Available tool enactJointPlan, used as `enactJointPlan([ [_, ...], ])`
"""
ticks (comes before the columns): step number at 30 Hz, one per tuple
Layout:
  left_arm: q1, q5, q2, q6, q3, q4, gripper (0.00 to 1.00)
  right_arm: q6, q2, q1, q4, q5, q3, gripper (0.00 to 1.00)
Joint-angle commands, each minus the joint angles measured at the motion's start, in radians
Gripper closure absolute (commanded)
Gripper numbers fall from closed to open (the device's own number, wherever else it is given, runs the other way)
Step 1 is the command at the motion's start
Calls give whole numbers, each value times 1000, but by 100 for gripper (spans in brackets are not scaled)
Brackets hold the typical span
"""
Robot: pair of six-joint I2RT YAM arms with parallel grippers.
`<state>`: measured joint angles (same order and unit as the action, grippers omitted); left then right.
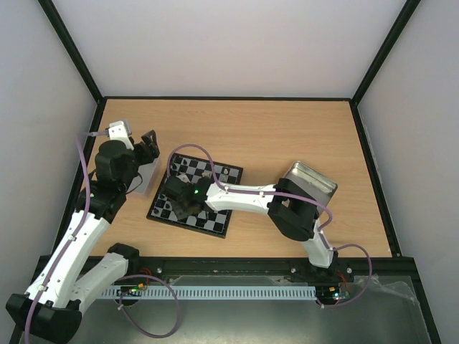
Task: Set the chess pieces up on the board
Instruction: Pick up the chess piece from the chessboard, then place the chess piece on the chessboard.
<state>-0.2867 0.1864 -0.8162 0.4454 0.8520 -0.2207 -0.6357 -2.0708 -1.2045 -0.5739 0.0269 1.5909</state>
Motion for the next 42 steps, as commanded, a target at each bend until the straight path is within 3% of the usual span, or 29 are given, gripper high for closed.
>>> enactJointPlan([
  [1, 6, 18, 14, 0, -2, -2, 22, 6, -30, -7, -39, -37, 15, 77],
  [7, 6, 18, 13, 1, -2, -2, 22, 6, -47, -10, -34, -29, 17, 79],
  [16, 7, 18, 12, 1, -2, -2, 22, 7, -38, -10, -13, -26, 14, 94],
  [33, 6, 8, 16, 1, -4, 1, 22, -55, 230, -10, 125, 37, -266, 94],
  [42, 8, 6, 15, 3, -4, 1, 22, -131, 301, -10, 75, -69, -383, 94],
])
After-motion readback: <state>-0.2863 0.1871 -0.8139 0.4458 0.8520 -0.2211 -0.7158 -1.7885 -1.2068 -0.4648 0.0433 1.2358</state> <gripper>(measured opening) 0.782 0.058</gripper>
